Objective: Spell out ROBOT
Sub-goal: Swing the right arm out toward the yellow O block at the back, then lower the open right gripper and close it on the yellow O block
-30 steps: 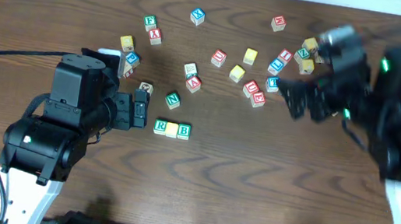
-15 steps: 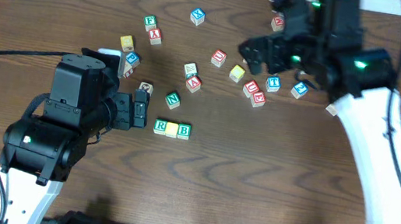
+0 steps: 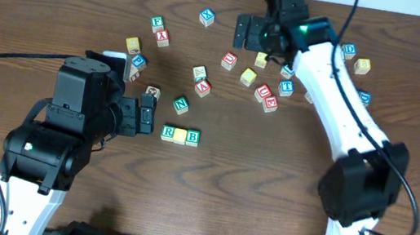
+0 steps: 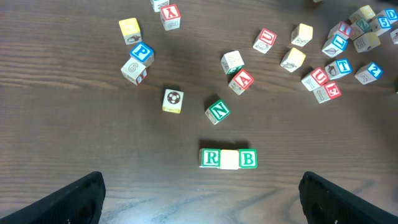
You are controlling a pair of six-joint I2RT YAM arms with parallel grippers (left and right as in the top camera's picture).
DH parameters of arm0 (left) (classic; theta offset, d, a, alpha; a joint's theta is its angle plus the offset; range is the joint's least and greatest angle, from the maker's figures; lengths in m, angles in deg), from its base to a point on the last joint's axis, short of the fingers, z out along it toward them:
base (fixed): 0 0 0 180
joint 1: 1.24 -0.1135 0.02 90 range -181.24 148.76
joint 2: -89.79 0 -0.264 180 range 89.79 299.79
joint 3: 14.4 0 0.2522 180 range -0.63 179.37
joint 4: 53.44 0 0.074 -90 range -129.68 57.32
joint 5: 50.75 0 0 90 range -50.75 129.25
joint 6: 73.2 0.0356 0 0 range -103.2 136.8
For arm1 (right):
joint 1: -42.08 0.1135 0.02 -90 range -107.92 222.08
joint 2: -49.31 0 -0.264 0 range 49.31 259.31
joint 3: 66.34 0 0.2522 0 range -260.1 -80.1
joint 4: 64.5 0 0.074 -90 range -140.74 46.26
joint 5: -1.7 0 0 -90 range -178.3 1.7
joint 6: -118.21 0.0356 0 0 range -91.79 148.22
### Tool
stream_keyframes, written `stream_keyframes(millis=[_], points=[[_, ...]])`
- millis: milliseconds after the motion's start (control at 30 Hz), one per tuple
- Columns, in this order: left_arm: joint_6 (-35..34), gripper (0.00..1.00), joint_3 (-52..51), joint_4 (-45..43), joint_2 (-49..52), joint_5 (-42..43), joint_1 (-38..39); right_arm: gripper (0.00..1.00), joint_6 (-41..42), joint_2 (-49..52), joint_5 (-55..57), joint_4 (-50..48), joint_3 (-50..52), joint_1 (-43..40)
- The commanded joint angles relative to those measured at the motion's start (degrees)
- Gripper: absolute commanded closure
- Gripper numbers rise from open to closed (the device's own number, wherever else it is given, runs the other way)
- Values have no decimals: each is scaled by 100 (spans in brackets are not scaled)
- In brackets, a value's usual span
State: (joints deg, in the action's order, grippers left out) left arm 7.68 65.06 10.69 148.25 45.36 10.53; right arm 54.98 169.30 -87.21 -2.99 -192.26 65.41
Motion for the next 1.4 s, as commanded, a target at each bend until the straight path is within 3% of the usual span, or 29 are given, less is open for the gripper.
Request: stream_keyframes(millis=[0,567,1367], points=[[52,2,107,0,-9,33,-20,6,955,328,354,-79,-133,-17],[52,2,107,0,-9,33,-20,12,1952,1047,1237,-2,-131,2],[52,2,107,0,-11,35,-20,9,1947,1615,1460,-579,-131,-11]])
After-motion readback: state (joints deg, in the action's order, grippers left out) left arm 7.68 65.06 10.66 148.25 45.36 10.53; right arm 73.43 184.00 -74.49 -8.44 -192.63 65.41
